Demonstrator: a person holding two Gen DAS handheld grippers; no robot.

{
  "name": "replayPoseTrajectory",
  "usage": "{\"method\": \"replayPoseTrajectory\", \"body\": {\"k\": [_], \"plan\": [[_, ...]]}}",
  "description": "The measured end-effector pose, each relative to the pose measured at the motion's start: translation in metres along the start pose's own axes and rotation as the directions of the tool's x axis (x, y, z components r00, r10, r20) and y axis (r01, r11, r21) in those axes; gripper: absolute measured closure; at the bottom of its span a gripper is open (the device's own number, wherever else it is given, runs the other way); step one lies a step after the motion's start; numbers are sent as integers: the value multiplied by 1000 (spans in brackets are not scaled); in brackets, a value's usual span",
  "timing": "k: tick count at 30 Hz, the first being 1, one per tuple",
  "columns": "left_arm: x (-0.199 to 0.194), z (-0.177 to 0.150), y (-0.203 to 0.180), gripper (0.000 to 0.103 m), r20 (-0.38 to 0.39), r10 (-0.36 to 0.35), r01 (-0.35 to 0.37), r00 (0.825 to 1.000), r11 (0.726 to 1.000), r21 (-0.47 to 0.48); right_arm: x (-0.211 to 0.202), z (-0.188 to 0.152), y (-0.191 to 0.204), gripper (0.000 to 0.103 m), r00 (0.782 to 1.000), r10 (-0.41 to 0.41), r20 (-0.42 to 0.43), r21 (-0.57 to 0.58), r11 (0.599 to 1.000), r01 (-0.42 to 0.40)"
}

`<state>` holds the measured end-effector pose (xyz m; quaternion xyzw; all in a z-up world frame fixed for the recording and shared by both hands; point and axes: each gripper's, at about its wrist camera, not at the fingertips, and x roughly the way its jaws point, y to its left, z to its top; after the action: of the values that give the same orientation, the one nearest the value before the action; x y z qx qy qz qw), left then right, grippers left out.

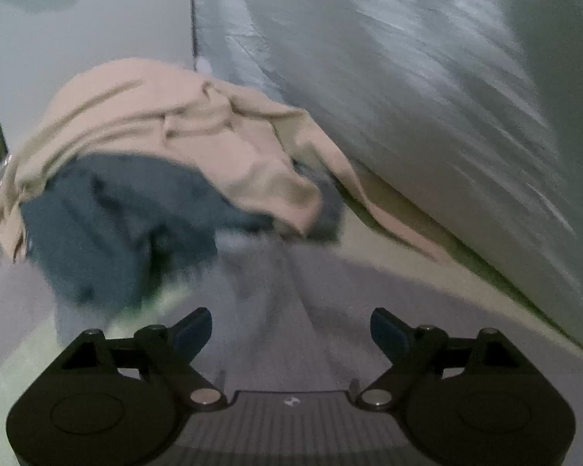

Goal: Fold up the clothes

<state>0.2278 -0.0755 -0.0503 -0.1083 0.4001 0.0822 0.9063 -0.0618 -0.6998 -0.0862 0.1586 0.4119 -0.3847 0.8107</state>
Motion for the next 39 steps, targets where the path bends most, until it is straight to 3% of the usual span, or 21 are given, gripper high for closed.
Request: {"method": "replayPoseTrajectory", "body": {"k": [7, 11, 14, 17, 18, 21, 26, 29, 33, 35, 37, 39], "plan": [[-61, -87, -15, 13, -92, -40, 46, 995, 997, 62, 10, -46, -48, 28, 997, 48, -58, 104, 994, -41], [-90, -130, -25, 13, -121, -34, 45, 992, 995, 91, 22, -54, -57, 29, 996, 67, -52, 68, 996, -63], [-111, -159, -35, 13, -126, -34, 47, 991, 994, 103, 24, -55, -56, 44, 993, 111, -45, 0, 994, -111], [-127, -181, -42, 13, -128, -30, 44, 991, 994, 105, 20, -57, -55, 82, 986, 159, -50, -74, 984, -163], [-132, -187, -44, 13, -128, -28, 42, 991, 994, 104, 18, -58, -56, 98, 983, 173, -53, -97, 979, -178], [-143, -203, -48, 13, -128, -25, 39, 991, 994, 102, 15, -61, -64, 99, 985, 164, -44, -153, 974, -169], [-157, -221, -46, 13, -130, -4, 16, 991, 996, 90, 19, -62, -115, 99, 997, 71, -16, -45, 996, -72], [-162, -227, -40, 13, -136, 8, 1, 991, 998, 69, 24, -61, -144, 96, 998, 57, -31, 47, 997, -55], [-167, -232, -33, 13, -132, 21, -14, 991, 999, 49, 16, -66, -152, 58, 999, 37, -18, 83, 996, -35], [-169, -233, -30, 13, -127, 27, -22, 991, 999, 46, 8, -71, -149, 47, 998, 59, -1, 108, 992, -59], [-170, -234, -29, 12, -122, 31, -25, 992, 999, 45, -1, -77, -144, 23, 998, 61, 11, 127, 990, -62], [-171, -234, -29, 10, -116, 33, -28, 993, 999, 47, -12, -84, -135, 18, 997, 65, 29, 135, 988, -69]]}}
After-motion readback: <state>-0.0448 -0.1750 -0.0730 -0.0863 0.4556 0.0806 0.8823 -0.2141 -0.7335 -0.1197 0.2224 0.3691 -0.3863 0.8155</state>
